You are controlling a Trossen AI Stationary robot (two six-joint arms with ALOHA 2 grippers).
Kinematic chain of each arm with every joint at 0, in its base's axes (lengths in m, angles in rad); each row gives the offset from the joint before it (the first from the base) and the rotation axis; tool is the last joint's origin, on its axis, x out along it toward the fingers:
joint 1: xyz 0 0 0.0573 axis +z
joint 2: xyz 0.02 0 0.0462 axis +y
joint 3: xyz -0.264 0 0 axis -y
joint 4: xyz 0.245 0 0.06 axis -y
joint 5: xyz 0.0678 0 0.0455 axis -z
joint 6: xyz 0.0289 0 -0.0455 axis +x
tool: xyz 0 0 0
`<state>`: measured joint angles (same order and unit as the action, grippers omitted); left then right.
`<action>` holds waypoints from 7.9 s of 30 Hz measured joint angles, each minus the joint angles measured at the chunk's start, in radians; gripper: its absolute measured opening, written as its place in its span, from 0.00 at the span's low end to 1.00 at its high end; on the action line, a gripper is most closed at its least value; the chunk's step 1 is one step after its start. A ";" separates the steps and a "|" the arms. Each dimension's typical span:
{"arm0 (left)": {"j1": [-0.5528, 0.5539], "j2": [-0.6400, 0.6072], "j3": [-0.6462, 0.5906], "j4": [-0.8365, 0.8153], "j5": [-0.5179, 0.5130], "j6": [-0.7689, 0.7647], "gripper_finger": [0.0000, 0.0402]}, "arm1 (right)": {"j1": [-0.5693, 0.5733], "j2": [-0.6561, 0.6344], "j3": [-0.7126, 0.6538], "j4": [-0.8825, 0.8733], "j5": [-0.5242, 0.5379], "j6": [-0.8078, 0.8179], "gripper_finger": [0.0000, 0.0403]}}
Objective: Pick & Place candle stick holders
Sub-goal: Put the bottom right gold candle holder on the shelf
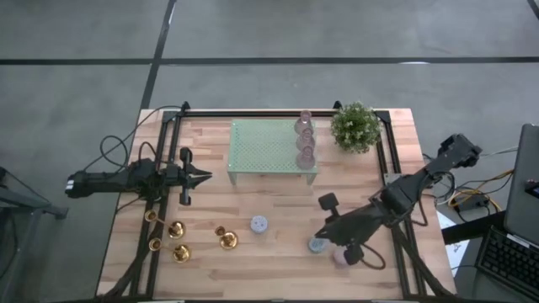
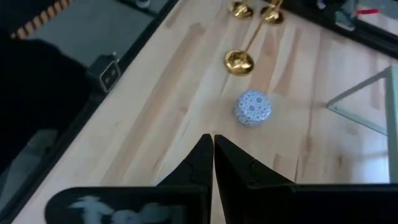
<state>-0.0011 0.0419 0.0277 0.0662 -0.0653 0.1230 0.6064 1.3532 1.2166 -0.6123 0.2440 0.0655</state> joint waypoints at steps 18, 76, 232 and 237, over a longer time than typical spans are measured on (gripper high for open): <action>0.000 0.000 0.000 0.000 0.000 0.000 0.09 | 0.006 -0.522 -0.540 0.386 0.039 0.010 0.02; 0.000 0.000 0.000 0.000 0.000 0.000 0.09 | 0.002 -1.254 -1.126 0.377 0.175 0.089 0.02; -0.603 1.059 0.242 0.695 -0.137 -0.385 0.05 | 0.002 -1.252 -1.126 0.379 0.176 0.031 0.02; -0.602 1.019 0.273 0.724 -0.239 -0.332 0.04 | 0.002 -1.252 -1.126 0.378 0.176 0.031 0.02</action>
<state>-0.6030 1.0610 0.3007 0.7899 -0.3048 -0.2086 0.6085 0.1013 0.0902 -0.2340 0.4198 0.0961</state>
